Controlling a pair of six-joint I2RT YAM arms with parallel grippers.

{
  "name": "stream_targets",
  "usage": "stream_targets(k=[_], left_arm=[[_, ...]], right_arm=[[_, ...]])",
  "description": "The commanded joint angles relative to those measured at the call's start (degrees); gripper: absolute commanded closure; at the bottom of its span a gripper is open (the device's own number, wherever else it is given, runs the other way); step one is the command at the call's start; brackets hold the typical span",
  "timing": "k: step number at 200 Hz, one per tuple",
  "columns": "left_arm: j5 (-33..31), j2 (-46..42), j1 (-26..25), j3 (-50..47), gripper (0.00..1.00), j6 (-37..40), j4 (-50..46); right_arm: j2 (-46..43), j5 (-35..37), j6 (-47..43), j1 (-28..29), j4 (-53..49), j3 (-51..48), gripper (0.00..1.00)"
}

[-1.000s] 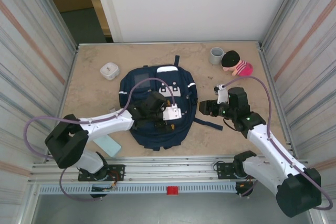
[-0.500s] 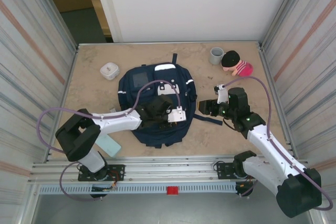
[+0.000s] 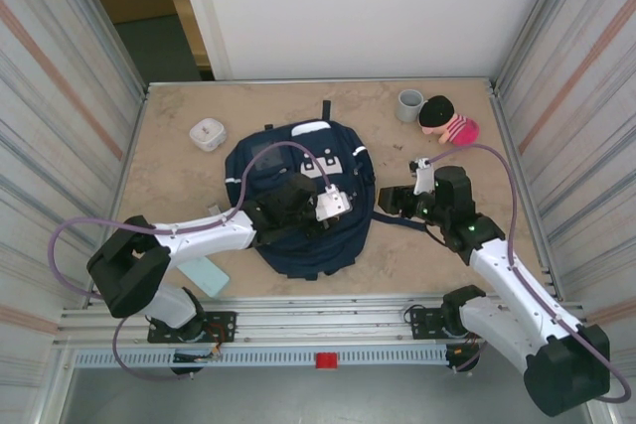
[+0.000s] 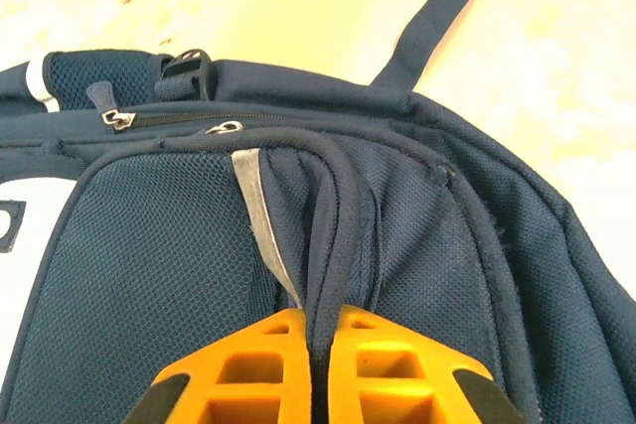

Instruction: Pack the student bag

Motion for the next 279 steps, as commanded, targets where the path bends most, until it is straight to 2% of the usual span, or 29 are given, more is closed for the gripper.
stream_targets(k=[1, 40, 92, 114, 145, 180, 208, 257, 279], left_arm=[[6.0, -1.3, 0.1, 1.5, 1.00, -7.1, 8.7], [4.8, -1.5, 0.1, -0.9, 1.00, -13.4, 14.3], [0.0, -6.8, 0.1, -3.2, 1.00, -16.5, 13.9], [0.2, -9.3, 0.7, -3.2, 1.00, -17.2, 11.8], [7.3, -12.6, 5.2, -3.0, 1.00, -20.0, 8.9], [19.7, -16.2, 11.9, -2.8, 1.00, -19.2, 4.5], [23.3, -19.2, 14.0, -3.2, 1.00, -15.2, 1.8], [30.6, -21.0, 18.9, -4.8, 1.00, -14.9, 2.5], [34.1, -21.2, 20.2, -5.1, 1.00, -14.4, 2.9]], right_arm=[[-2.5, 4.0, 1.8, 0.3, -0.6, -0.4, 0.42], [-5.8, 6.6, 3.3, 0.3, -1.0, -1.3, 0.42], [-6.2, 7.1, 3.9, 0.3, -1.7, -0.9, 0.41], [-4.7, 7.0, 3.8, 0.4, -2.0, 0.0, 0.41], [-1.7, 4.8, 2.4, 0.3, -1.5, 1.8, 0.42], [2.9, 2.1, -1.4, 0.3, -1.1, 4.2, 0.42], [7.8, -4.7, -7.6, 0.2, -0.6, 7.3, 0.41], [18.5, -15.0, -14.7, -1.5, 4.0, 10.4, 0.39], [21.4, -19.0, -18.8, -2.0, 4.9, 11.9, 0.35]])
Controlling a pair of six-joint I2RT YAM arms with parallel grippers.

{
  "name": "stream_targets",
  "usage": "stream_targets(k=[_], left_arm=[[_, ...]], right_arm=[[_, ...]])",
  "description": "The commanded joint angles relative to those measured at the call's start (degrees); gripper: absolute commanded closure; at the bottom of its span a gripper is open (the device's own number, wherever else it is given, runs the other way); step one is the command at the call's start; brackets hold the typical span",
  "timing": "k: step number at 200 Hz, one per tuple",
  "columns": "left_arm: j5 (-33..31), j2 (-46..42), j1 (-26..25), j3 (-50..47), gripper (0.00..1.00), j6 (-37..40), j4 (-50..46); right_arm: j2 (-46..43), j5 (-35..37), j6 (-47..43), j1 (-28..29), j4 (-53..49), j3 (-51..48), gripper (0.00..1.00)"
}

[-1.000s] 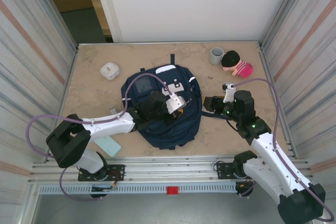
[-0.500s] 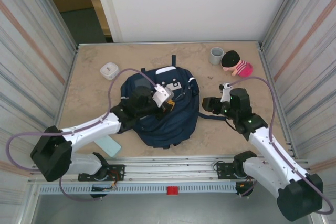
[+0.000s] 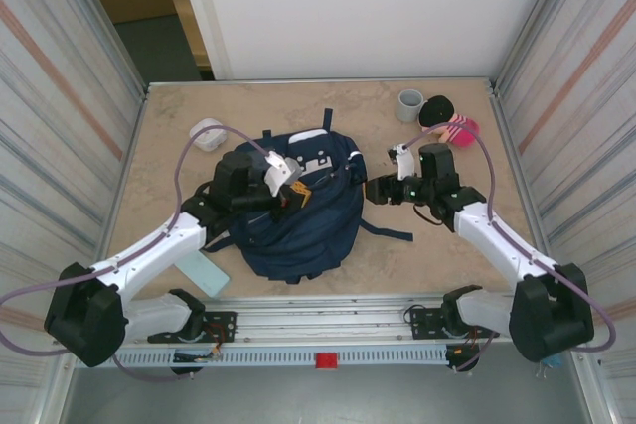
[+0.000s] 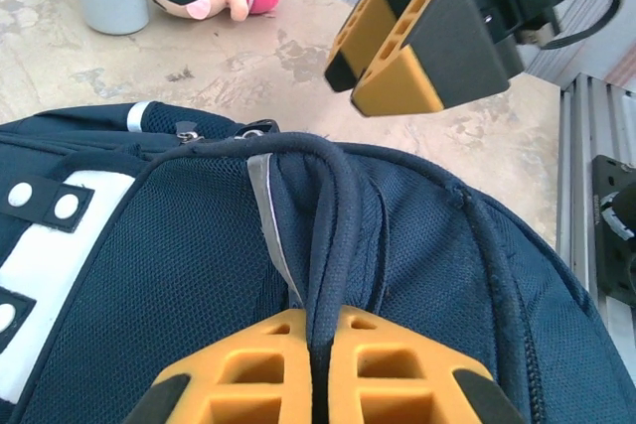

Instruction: Pack the student bag

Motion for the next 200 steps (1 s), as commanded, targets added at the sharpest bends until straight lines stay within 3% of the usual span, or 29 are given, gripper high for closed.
stream_targets(k=[1, 56, 124, 170, 200], left_arm=[[7.4, -3.2, 1.5, 0.0, 1.00, 1.1, 5.1], [10.9, -4.0, 3.9, -0.4, 1.00, 2.0, 4.9], [12.8, -3.0, 5.1, 0.5, 1.00, 3.2, 2.8], [12.2, -2.0, 5.1, 2.0, 1.00, 7.1, -2.7], [12.1, -2.1, 5.2, 3.0, 1.00, 9.4, -5.8]], right_arm=[[2.1, -7.5, -7.1, -0.7, 2.8, 3.1, 0.35], [7.2, -19.2, -15.6, -6.3, -1.3, 6.9, 0.27], [18.0, -30.2, -20.1, -6.1, -2.7, 13.0, 0.27], [24.9, -25.0, -21.6, -5.4, -4.4, 17.2, 0.25], [27.5, -19.1, -31.0, -4.9, -5.3, 18.7, 0.26]])
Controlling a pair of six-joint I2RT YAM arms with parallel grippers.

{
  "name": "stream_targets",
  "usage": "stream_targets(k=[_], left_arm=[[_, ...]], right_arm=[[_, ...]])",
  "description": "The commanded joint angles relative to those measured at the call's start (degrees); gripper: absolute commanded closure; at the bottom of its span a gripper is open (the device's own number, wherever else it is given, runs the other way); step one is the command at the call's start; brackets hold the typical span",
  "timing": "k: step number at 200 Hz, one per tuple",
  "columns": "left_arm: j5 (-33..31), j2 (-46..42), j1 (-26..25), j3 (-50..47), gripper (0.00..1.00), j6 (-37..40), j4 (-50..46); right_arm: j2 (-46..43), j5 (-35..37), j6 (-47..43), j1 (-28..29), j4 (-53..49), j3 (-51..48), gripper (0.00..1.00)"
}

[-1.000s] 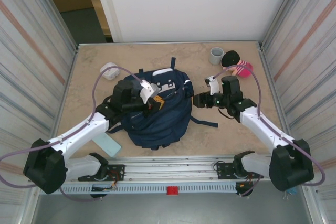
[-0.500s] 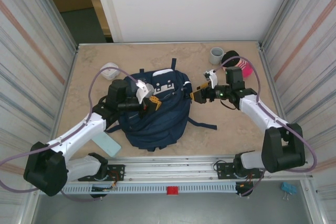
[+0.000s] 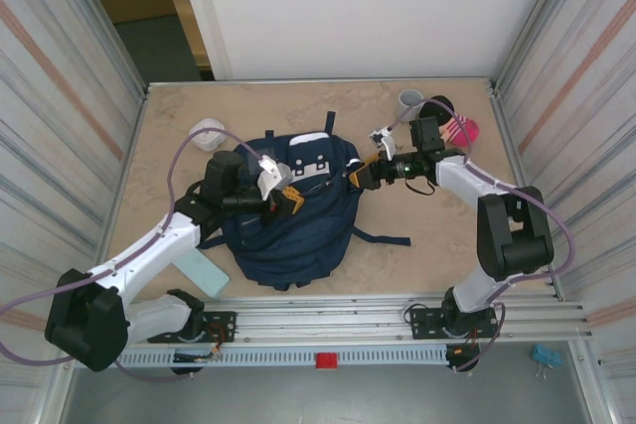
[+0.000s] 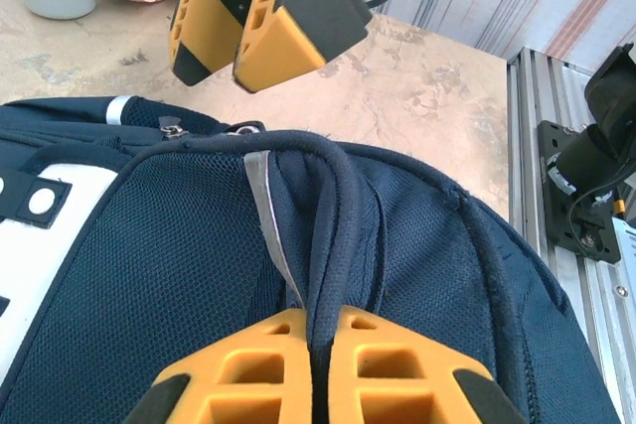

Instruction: Pack the student bag

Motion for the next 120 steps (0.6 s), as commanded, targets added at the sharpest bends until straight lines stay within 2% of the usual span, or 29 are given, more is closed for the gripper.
stream_targets(k=[1, 13, 36, 76, 98, 120], left_arm=[[2.8, -1.0, 0.5, 3.8, 1.00, 3.0, -0.6], [2.7, -1.2, 0.5, 4.0, 1.00, 3.7, -1.3], [2.7, -1.3, 0.8, 4.4, 1.00, 4.5, -2.4], [2.7, -1.4, 1.1, 4.9, 1.00, 5.4, -3.3], [2.7, -1.2, 1.1, 5.2, 1.00, 5.9, -3.8], [2.8, -0.8, 1.1, 5.5, 1.00, 6.0, -3.8]], right_arm=[[2.1, 4.9, -9.4, 0.5, -2.2, 2.4, 0.25], [3.3, 5.8, -13.6, 0.7, -3.6, 4.1, 0.26], [5.4, 3.4, -23.5, 1.1, -8.1, 7.2, 0.29], [10.0, 3.5, -41.0, 1.9, -24.4, 15.3, 0.34], [12.8, 5.3, -47.5, 3.1, -31.4, 19.3, 0.34], [16.1, 7.4, -50.2, 4.7, -35.2, 22.9, 0.34]])
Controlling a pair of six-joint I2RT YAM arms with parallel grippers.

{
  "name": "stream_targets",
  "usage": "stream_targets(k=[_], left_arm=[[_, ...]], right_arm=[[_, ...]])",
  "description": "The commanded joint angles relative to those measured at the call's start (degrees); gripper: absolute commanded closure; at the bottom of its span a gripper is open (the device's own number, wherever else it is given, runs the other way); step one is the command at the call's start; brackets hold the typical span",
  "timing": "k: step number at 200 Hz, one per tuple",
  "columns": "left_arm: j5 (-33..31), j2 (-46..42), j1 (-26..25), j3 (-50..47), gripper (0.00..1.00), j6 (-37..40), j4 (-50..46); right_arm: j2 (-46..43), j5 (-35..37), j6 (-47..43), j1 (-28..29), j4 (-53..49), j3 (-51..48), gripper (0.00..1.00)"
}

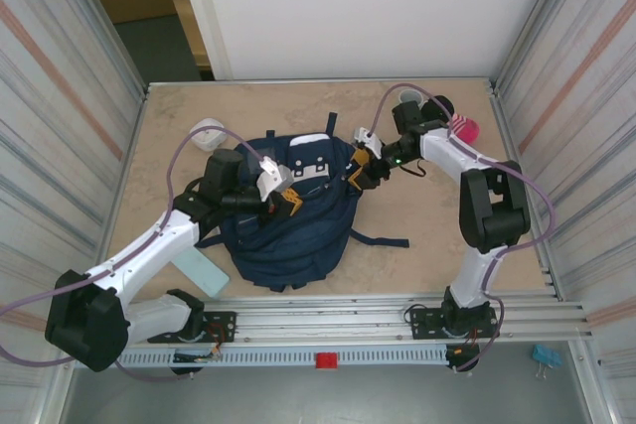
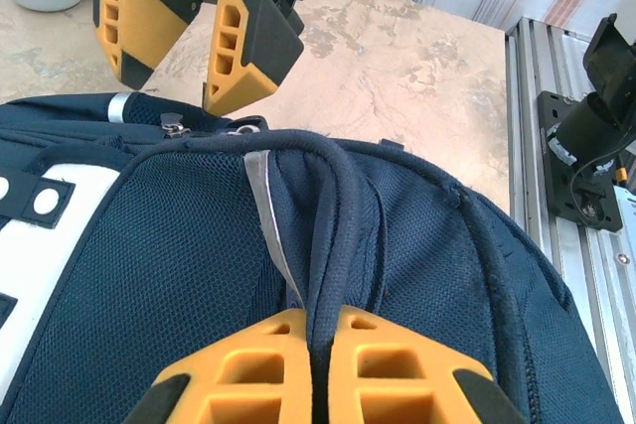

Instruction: Pack the student bag

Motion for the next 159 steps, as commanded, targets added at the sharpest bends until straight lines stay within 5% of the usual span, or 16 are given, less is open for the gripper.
stream_targets(k=[1, 58, 131, 159], left_arm=[[2.5, -0.8, 0.7, 3.5, 1.00, 1.1, 1.6], [1.7, -0.4, 0.7, 3.6, 1.00, 0.9, 1.4], [0.9, 0.2, 0.7, 3.2, 1.00, 0.5, 2.9], [1.3, 0.2, 0.7, 3.2, 1.00, 0.3, 2.9]], right_arm=[[3.7, 2.2, -9.4, 1.8, -10.2, 3.9, 0.34], [7.0, 3.4, -11.5, 3.2, -16.7, 7.6, 0.41], [6.0, 2.5, -11.8, 3.2, -21.9, 8.4, 0.73], [7.0, 0.6, -10.8, 3.2, -21.2, 9.6, 0.66]])
